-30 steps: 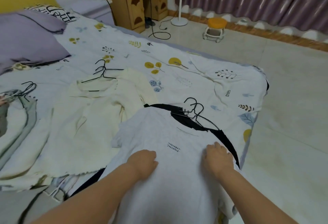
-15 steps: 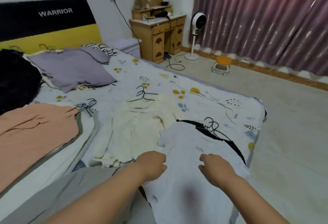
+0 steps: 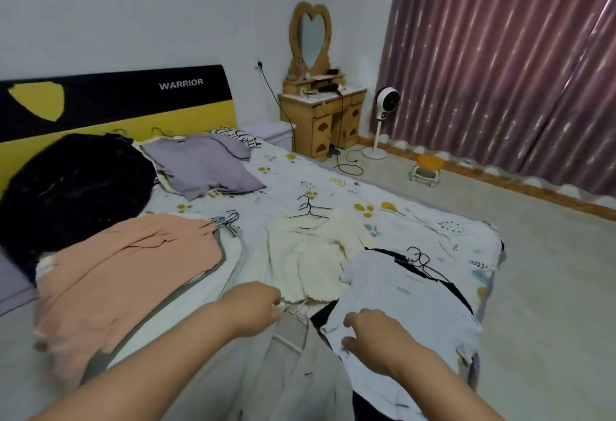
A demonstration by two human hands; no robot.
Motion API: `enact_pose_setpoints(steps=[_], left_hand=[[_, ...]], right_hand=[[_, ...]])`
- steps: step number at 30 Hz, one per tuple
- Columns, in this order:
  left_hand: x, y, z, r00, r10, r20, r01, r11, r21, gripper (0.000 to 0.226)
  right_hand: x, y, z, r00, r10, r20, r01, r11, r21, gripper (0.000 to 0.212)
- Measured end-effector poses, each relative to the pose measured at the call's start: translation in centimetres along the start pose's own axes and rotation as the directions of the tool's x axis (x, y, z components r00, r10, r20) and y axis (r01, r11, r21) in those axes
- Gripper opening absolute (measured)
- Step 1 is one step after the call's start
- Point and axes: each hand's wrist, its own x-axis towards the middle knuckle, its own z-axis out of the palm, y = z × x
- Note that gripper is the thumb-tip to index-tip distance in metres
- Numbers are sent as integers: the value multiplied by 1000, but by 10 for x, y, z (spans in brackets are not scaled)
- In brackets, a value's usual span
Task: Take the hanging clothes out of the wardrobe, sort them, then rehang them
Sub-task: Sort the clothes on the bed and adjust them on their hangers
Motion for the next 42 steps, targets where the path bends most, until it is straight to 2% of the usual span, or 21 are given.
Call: enact_pose_setpoints(steps=[7,15,20,28,36,42], left_hand=[[-88,-30,-8,982,-157,-107,155,988,-24,38],[-167,-55,14,947,-315,-59,313,949,-34,42],[-202,-90,22,936,-346,-68,338,935,-107,42],[-247,-184,31,927,-375,-33,362,912,-194,42],[-267,-331,43,940,-342,-14,334,924,-188,41],[-261,-414,52,950,-311,-20,304,937,-170,38]], right_hand=[[-30,-50,-24,989,-139,-55,136,989,-57,39],[-60,-110,-31,945,-322,-51,317,944,-89,38],[-63,-153,-27,931,-362,43,364,925,-112,42],[-38,-249,-22,928,-364,79,372,917,-143,39],[7,-377,-15,954,-292,65,297,950,-96,40],[34,-432,-1,968,-240,75,247,964,-102,40]])
